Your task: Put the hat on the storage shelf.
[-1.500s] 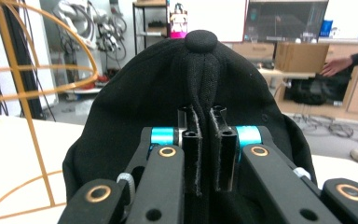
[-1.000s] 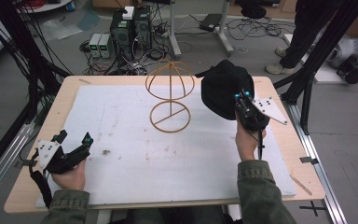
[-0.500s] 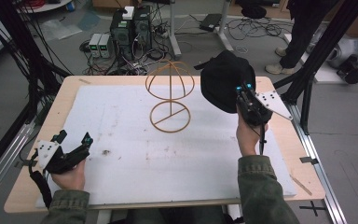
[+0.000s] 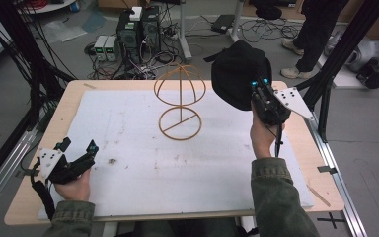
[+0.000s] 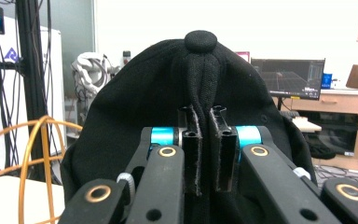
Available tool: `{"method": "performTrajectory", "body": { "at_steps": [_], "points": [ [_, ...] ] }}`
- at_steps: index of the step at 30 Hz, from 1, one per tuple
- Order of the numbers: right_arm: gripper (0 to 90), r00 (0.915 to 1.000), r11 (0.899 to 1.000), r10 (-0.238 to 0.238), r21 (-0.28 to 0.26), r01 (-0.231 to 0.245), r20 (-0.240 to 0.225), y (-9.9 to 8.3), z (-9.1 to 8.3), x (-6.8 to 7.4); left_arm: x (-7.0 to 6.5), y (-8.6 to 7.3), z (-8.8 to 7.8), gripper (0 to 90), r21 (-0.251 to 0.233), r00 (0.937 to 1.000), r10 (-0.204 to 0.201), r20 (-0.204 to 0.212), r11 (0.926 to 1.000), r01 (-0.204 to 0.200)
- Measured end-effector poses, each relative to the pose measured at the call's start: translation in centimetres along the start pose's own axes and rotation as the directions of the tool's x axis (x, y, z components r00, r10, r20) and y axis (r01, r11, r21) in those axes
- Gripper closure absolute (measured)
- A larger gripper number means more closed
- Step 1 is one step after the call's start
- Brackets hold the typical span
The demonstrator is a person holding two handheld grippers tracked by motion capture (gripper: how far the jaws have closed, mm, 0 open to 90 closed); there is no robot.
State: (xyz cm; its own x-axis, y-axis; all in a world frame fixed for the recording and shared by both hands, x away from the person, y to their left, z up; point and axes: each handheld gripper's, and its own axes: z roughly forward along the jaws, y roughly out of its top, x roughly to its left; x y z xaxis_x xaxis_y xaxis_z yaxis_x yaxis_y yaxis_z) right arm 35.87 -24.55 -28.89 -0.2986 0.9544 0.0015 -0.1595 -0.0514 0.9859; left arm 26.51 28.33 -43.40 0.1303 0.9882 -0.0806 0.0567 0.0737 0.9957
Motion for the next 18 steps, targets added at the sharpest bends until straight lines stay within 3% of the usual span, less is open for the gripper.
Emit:
{"method": "performTrajectory", "body": {
  "at_steps": [18],
  "points": [
    [85.6, 0.9977, 0.999, 0.009, -0.030, -0.011, -0.067, 2.0, 2.1, 2.4, 0.1, 0.0, 0.1, 15.4, -0.002, 1.0000, -0.003, 0.000, 1.0000, 0.003]
  ]
}}
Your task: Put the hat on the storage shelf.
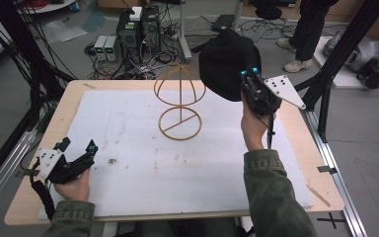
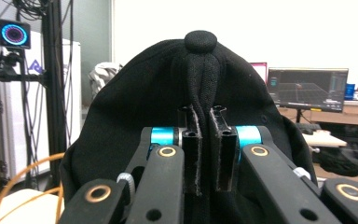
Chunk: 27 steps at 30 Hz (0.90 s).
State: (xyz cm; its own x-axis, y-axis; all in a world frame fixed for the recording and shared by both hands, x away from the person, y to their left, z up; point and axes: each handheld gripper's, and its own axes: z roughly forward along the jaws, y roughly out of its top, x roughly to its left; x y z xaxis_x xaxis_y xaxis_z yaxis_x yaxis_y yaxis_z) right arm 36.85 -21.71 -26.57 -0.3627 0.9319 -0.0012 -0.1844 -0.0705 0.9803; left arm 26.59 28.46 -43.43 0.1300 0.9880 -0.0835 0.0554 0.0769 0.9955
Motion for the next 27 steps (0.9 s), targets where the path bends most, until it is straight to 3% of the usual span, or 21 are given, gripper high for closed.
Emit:
{"method": "performTrajectory", "body": {
  "at_steps": [14, 27],
  "points": [
    [85.6, 0.9972, 1.000, 0.002, -0.001, -0.002, -0.075, 0.7, 2.4, 2.6, 0.2, 0.0, 0.1, 15.4, 0.002, 1.0000, 0.001, -0.001, 1.0000, -0.001],
    [85.6, 0.9893, 1.000, 0.012, -0.003, -0.012, -0.145, 1.0, 5.0, 5.8, 0.5, 0.0, 0.2, 15.4, -0.007, 0.9999, -0.008, -0.009, 0.9999, 0.008]
  ]
}}
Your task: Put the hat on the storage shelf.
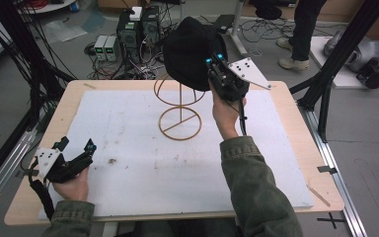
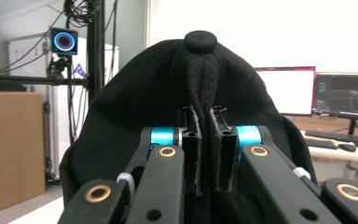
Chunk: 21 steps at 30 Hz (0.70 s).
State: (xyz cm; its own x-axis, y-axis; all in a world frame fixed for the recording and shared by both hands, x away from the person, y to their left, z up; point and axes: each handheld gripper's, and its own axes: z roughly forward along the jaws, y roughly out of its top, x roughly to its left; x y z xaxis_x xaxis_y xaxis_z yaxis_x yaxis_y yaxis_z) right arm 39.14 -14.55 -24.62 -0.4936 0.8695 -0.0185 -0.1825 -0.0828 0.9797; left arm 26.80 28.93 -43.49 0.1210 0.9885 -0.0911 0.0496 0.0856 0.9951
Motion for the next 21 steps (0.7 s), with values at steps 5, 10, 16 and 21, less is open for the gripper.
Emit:
{"method": "performTrajectory", "body": {
  "at_steps": [5, 10, 16, 21],
  "points": [
    [85.6, 0.9999, 1.000, -0.005, 0.006, 0.005, -0.016, -0.1, 0.5, 0.6, 0.1, 0.0, 0.0, 15.4, 0.001, 1.0000, -0.001, -0.002, 1.0000, 0.001],
    [85.6, 0.9994, 1.000, -0.006, 0.030, 0.007, -0.033, -0.5, 1.1, 1.2, 0.1, 0.0, 0.0, 15.4, 0.003, 1.0000, -0.005, 0.000, 1.0000, 0.005],
    [85.6, 0.9987, 0.999, -0.008, 0.047, 0.011, -0.050, -1.2, 1.5, 1.6, 0.2, 0.0, 0.1, 15.5, 0.000, 1.0000, -0.008, -0.002, 1.0000, 0.008],
    [85.6, 0.9986, 0.997, 0.000, 0.077, 0.004, -0.053, -2.3, 1.7, 1.7, 0.2, 0.0, 0.1, 15.5, -0.001, 0.9999, -0.010, -0.002, 0.9999, 0.010]
  ]
}}
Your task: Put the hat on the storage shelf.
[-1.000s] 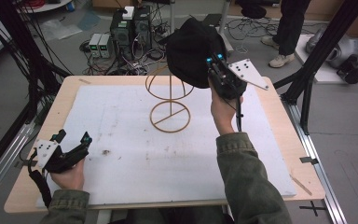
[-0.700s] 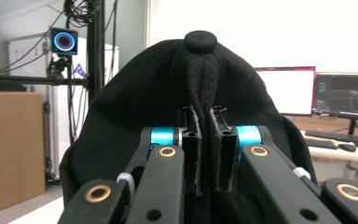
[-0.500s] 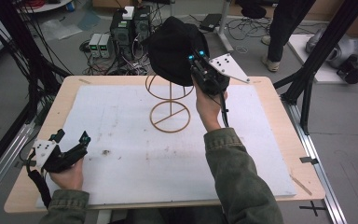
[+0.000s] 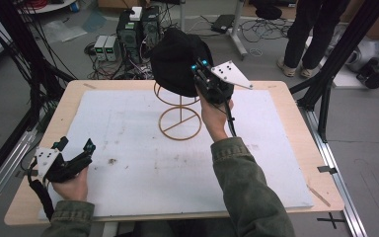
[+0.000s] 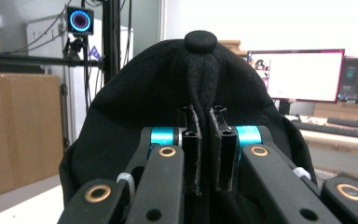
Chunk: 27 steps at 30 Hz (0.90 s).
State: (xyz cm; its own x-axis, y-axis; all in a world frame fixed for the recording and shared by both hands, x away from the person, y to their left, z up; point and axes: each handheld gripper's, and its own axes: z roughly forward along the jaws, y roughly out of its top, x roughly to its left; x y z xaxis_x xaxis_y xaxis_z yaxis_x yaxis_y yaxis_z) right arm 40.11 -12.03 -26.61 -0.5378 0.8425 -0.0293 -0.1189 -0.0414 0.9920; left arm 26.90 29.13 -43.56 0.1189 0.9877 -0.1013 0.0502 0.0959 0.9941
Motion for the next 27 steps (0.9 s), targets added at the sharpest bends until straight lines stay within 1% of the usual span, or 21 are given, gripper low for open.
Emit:
{"method": "performTrajectory", "body": {
  "at_steps": [1, 3, 6, 10, 14, 16, 18, 27],
  "points": [
    [85.6, 1.0000, 1.000, 0.000, 0.000, 0.000, 0.000, 0.0, 0.0, 0.0, 0.0, 0.0, 0.0, 15.5, 0.000, 1.0000, 0.000, 0.000, 1.0000, 0.000],
    [85.6, 1.0000, 1.000, -0.001, 0.022, 0.001, -0.006, -0.6, 0.1, 0.0, 0.0, 0.0, 0.0, 15.4, 0.002, 1.0000, 0.002, 0.001, 1.0000, -0.002],
    [85.5, 0.9999, 1.000, 0.001, 0.031, -0.001, -0.013, -0.9, 0.3, 0.1, 0.0, 0.0, 0.1, 15.4, 0.003, 1.0000, 0.000, 0.002, 1.0000, 0.000],
    [85.5, 0.9998, 0.999, -0.001, 0.050, 0.002, -0.018, -1.1, 0.5, 0.1, 0.0, 0.0, 0.1, 15.4, 0.004, 1.0000, 0.001, 0.002, 1.0000, -0.001],
    [85.5, 0.9998, 0.998, -0.002, 0.055, 0.003, -0.021, -1.2, 0.6, 0.1, 0.1, 0.0, 0.1, 15.4, 0.006, 1.0000, 0.001, 0.001, 1.0000, -0.001],
    [85.5, 0.9997, 0.998, 0.000, 0.066, 0.002, -0.023, -1.3, 0.7, 0.1, 0.1, 0.0, 0.1, 15.5, 0.009, 1.0000, 0.001, 0.002, 1.0000, -0.001],
    [85.4, 0.9996, 0.996, 0.002, 0.089, 0.000, -0.028, -1.5, 0.8, 0.0, 0.1, 0.0, 0.1, 15.5, 0.008, 1.0000, 0.000, 0.001, 1.0000, 0.000],
    [85.0, 0.9992, 0.992, 0.005, 0.126, 0.000, -0.040, -1.8, 1.2, 0.0, 0.3, -0.1, 0.1, 15.5, 0.010, 1.0000, -0.007, -0.002, 0.9999, 0.007]
  ]
}}
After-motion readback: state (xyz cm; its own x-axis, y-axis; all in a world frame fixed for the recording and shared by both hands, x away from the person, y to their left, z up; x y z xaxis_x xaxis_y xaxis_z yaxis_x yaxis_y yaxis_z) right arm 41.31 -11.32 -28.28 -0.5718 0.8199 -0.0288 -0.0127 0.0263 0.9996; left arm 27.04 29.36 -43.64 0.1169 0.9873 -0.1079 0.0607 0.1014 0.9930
